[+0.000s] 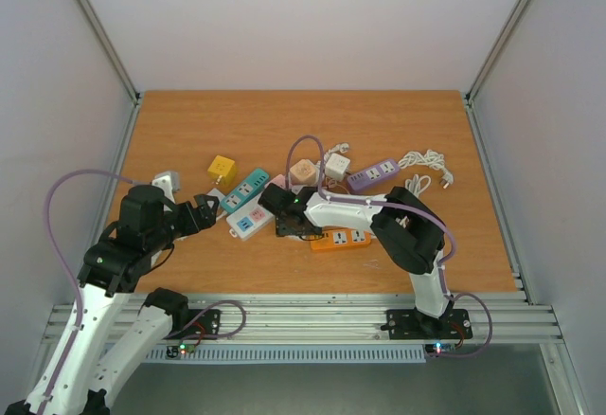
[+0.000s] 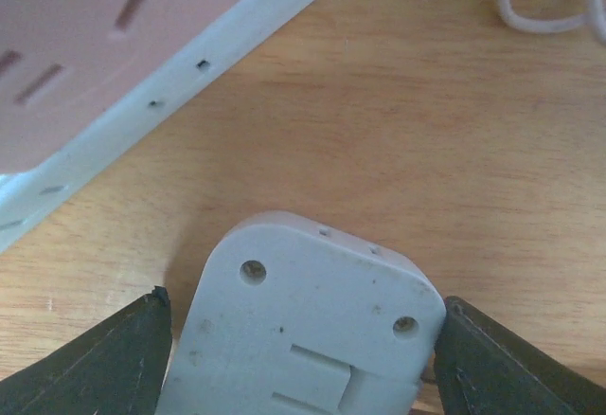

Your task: Insert the plug

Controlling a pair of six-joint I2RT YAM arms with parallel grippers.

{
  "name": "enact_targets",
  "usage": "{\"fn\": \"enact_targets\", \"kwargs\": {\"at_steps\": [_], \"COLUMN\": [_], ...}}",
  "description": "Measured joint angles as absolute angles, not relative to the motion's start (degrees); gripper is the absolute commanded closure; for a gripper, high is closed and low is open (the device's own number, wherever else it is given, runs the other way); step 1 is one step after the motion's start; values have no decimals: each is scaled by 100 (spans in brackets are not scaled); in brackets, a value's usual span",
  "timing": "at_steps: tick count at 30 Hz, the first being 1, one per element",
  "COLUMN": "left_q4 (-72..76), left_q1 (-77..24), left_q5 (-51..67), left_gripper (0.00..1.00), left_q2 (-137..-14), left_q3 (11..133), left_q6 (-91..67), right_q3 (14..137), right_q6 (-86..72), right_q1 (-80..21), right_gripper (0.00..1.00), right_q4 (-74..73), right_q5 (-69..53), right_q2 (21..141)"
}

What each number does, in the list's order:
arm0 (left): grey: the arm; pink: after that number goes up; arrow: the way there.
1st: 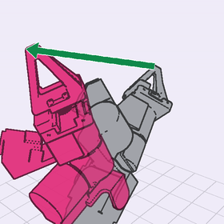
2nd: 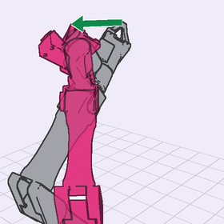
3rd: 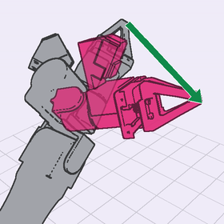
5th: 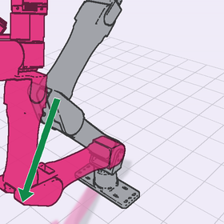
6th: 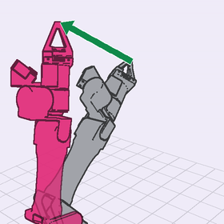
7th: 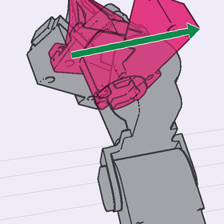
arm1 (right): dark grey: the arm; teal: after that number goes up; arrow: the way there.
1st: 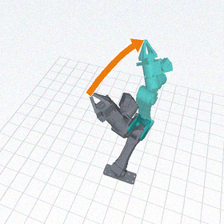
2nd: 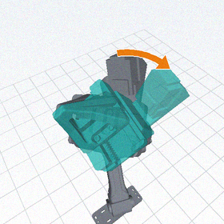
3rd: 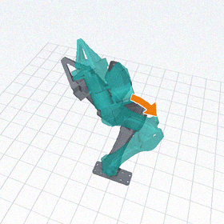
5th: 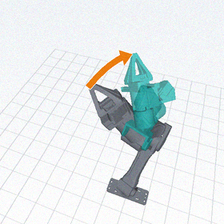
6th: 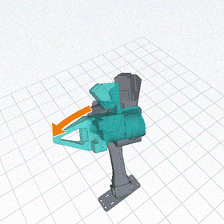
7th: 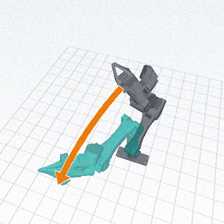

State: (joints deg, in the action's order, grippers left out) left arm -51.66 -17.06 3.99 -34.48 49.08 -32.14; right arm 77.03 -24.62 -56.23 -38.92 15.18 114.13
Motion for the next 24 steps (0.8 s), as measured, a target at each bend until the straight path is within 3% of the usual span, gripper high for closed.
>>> {"fn": "enact_targets", "kwargs": {"at_steps": [9,24], "left_q4": [-5166,-5083], "left_q1": [-1706,-1706], "left_q5": [316,744], "left_gripper": [4,5], "left_q2": [-3461,-3542], "left_q3": [4906,4873], "left_q6": [-3280,-3426], "right_q3": [7572,6886], "right_q6": [-2025,-1988], "right_q1": [-5583,-5583], "right_gripper": [40,41], "right_q4": [-3610,-2816], "right_q5": [1326,679], "right_q2": [11393,10313]}}
